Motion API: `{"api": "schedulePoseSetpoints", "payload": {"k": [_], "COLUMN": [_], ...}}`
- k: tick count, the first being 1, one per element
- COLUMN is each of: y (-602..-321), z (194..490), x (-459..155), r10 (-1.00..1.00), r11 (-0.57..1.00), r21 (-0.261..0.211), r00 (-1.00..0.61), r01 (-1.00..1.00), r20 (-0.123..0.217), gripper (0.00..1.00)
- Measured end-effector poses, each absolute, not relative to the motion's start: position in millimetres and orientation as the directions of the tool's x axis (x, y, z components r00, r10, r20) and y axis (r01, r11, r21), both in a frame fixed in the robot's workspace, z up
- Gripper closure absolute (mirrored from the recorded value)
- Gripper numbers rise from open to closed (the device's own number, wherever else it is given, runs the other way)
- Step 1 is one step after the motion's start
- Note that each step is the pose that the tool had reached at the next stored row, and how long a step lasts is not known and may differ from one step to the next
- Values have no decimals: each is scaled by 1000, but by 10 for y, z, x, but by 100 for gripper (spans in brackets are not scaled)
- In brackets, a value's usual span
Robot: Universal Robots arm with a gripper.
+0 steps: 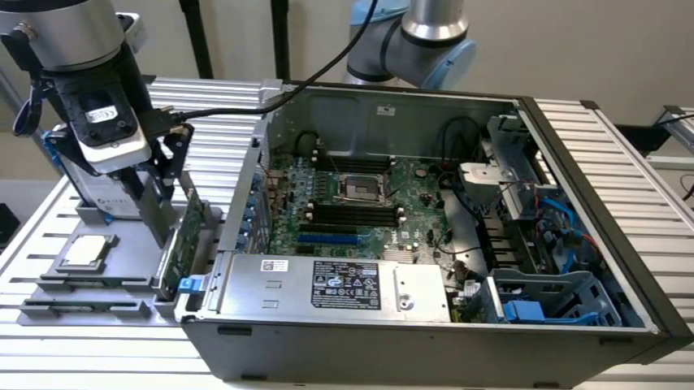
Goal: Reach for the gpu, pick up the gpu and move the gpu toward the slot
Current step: 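Pick up the gpu and move the gpu toward the slot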
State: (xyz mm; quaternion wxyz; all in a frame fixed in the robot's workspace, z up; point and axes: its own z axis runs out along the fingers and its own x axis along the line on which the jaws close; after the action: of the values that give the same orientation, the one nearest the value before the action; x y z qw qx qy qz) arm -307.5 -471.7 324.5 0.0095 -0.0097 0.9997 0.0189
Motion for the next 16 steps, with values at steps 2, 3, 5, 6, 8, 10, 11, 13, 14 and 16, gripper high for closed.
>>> {"api": "schedulePoseSetpoints", "payload": {"k": [2, 3, 5, 6, 8, 10, 11, 13, 14, 16], "y": [-4725, -4729, -4735, -4737, -4741, -4743, -4744, -4745, -4746, -4748], "z": [3209, 3191, 3154, 3137, 3101, 3063, 3045, 3009, 2991, 2954], "x": [-3076, -3077, -3078, -3078, -3077, -3078, -3078, -3078, -3078, -3078], "r10": [-19, -19, -19, -19, -19, -19, -19, -19, -19, -19], "r11": [999, 999, 999, 999, 999, 999, 999, 999, 999, 999], "r21": [38, 37, 37, 37, 37, 37, 37, 37, 38, 37], "r00": [-1000, -1000, -1000, -1000, -1000, -1000, -1000, -1000, -1000, -1000], "r01": [-20, -20, -20, -20, -20, -20, -20, -20, -20, -20], "r20": [-19, -19, -19, -19, -19, -19, -19, -19, -19, -19], "gripper": [58, 58, 58, 58, 58, 58, 58, 58, 58, 58]}}
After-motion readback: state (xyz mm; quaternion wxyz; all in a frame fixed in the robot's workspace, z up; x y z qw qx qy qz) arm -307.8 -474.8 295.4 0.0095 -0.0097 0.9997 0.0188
